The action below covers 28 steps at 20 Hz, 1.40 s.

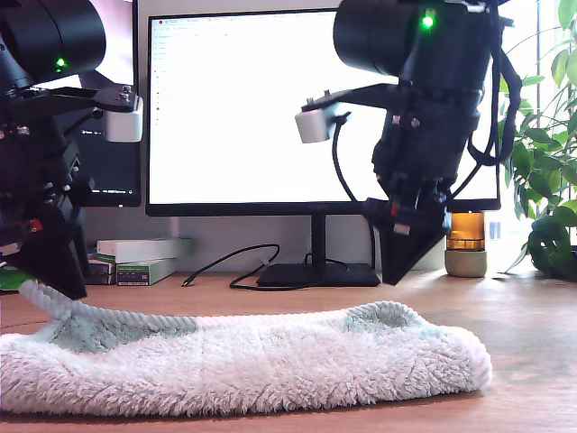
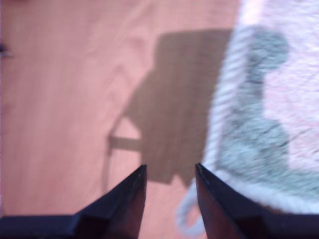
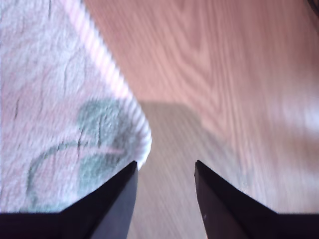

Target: Fold the tea towel to a neat square and place it to the right

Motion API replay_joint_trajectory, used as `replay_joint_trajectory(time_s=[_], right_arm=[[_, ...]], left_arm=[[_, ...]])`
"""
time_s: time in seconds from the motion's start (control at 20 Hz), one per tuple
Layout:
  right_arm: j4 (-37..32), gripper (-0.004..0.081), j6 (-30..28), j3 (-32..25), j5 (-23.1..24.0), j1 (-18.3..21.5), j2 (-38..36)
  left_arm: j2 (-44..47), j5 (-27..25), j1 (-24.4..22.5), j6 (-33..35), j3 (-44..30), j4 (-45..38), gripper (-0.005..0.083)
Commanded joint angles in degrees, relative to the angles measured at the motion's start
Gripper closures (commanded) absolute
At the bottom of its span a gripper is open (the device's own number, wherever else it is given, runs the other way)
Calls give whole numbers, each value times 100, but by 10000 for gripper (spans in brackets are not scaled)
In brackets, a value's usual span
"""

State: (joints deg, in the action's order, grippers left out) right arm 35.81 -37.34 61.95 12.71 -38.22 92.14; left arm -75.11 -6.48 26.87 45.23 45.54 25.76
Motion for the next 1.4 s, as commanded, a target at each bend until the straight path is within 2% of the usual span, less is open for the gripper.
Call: replay_joint_trajectory(time_s=[0.0, 0.05, 0.1, 0.15, 0.25, 0.35, 0.5, 0.6, 0.75, 0.95, 1.15, 1.25, 1.35], right_arm=[[98, 524, 142, 98, 13, 4, -48], [164, 630, 175, 144, 13, 4, -96], [181, 747, 208, 188, 11, 4, -155], [168, 777, 317, 247, -4, 0, -201], [160, 777, 758, 393, -33, -2, -214], [44, 777, 1062, 468, -44, -2, -216], [-546, 777, 2295, 470, -601, 7, -214], [-695, 777, 2850, 463, -848, 9, -216], [-909, 777, 2879, 350, -981, -11, -236], [-977, 777, 2680, -46, -1432, -11, -540], [-1563, 777, 2677, -997, -1655, -11, -1307], [-1698, 777, 2638, -1519, -1882, 0, -1687], [-1755, 776, 2492, -1878, -1880, 0, -1805]], left_arm=[[380, -9, -13, -46, 35, 35, 538], [577, -7, -13, -162, 35, 87, 621], [785, 11, -13, -323, 35, 131, 743], [968, 118, -7, -496, 35, 146, 795], [1252, 431, -7, -1217, 35, 149, 788], [1416, 752, -7, -1602, 35, 92, 788], [1445, 1419, -9, -2435, 33, 81, 788], [1443, 1692, -13, -2839, 15, -70, 788], [1521, 1845, -13, -2990, -74, -319, 788], [1773, 2603, -13, -3010, -671, -741, 788], [2295, 2863, -7, -3364, -1403, -1141, 789], [2544, 2916, -7, -3571, -1604, -1058, 789], [2603, 2918, -7, -3788, -1655, -826, 789]])
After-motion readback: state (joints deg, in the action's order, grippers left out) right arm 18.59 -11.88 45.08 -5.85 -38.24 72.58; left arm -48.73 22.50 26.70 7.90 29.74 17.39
